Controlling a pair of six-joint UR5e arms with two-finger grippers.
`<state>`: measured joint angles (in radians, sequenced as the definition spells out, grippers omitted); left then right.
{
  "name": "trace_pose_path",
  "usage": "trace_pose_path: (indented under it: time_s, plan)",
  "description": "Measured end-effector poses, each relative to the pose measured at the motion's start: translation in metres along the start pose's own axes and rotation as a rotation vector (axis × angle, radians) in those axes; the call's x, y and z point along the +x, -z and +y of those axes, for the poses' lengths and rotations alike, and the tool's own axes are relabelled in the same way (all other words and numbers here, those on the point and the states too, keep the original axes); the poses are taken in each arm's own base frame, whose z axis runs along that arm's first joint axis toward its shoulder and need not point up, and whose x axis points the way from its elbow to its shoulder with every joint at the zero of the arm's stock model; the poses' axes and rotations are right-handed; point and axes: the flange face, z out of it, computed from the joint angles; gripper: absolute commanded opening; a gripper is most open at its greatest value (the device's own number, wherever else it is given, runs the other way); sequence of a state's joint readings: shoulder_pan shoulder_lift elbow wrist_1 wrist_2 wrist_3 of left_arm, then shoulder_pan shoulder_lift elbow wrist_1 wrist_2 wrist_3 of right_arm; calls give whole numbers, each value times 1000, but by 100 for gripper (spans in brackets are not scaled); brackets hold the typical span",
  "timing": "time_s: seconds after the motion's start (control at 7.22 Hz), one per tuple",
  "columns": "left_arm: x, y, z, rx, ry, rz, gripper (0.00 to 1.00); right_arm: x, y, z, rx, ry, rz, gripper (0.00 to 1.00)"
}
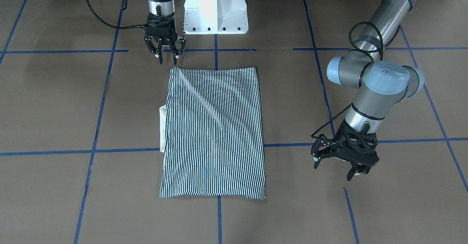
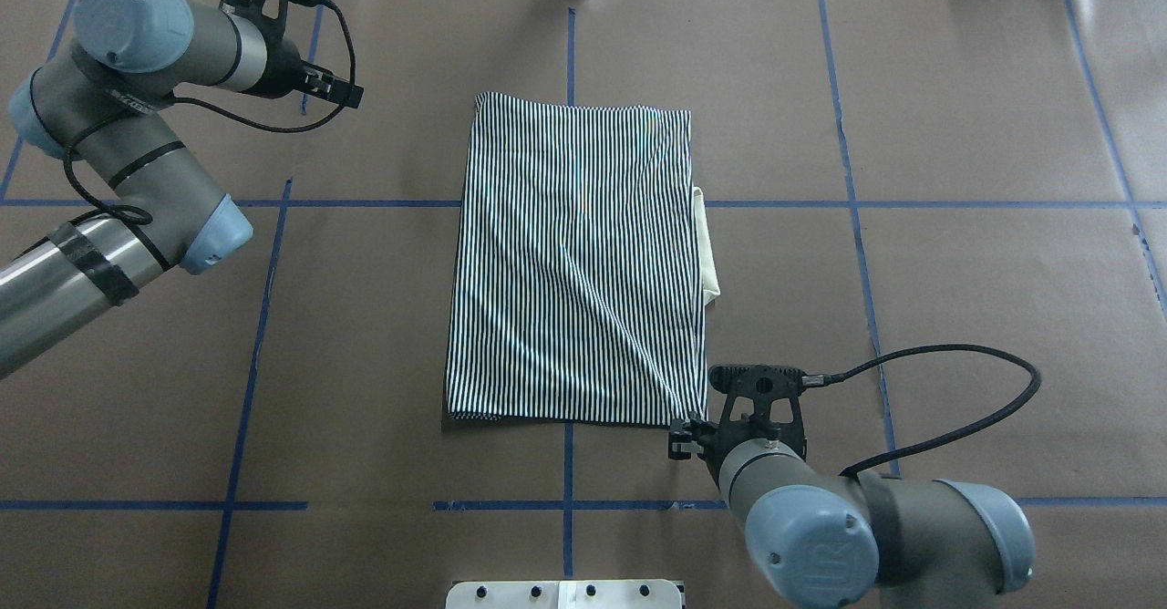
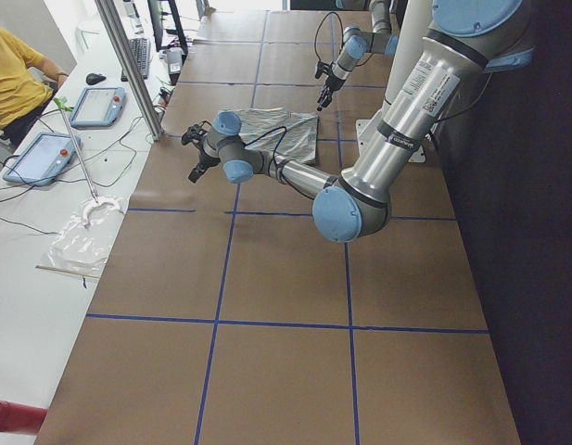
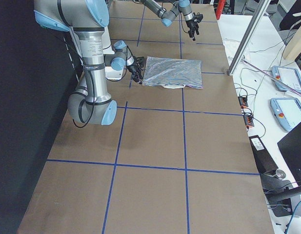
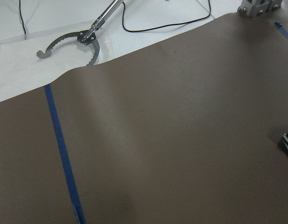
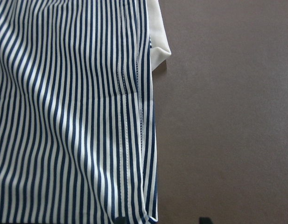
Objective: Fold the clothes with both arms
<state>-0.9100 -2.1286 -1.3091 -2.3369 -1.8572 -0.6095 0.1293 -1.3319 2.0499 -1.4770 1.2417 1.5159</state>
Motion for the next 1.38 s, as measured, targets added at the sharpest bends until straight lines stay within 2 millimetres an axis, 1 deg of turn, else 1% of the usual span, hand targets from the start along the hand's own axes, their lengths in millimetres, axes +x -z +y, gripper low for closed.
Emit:
trace_pose_path:
  time_s: [0.14, 0.28, 0.42, 0.55, 0.69, 0.83, 0.97, 1.25, 1.38]
  plan:
    - [7, 15, 7, 7, 23, 31, 100, 20, 2, -20, -20, -4, -58, 100]
    - [24, 29, 18, 5, 73, 78, 100, 41, 4, -41, -39, -15, -115, 100]
    - [52, 40, 37, -13, 145, 136, 100, 65, 6, -53, -45, -30, -178, 100]
    - [82, 55, 64, -39, 232, 192, 100, 90, 10, -59, -46, -43, -244, 100]
    - [110, 70, 96, -66, 325, 232, 94, 108, 15, -64, -46, -58, -291, 100]
    - [140, 77, 129, -88, 441, 246, 76, 117, 18, -71, -40, -73, -312, 100]
    - [173, 76, 157, -99, 578, 243, 67, 121, 20, -76, -32, -83, -319, 100]
    - [225, 69, 202, -107, 791, 227, 65, 124, 21, -83, -22, -94, -322, 100]
    - [244, 67, 219, -109, 843, 223, 65, 125, 21, -84, -19, -96, -322, 100]
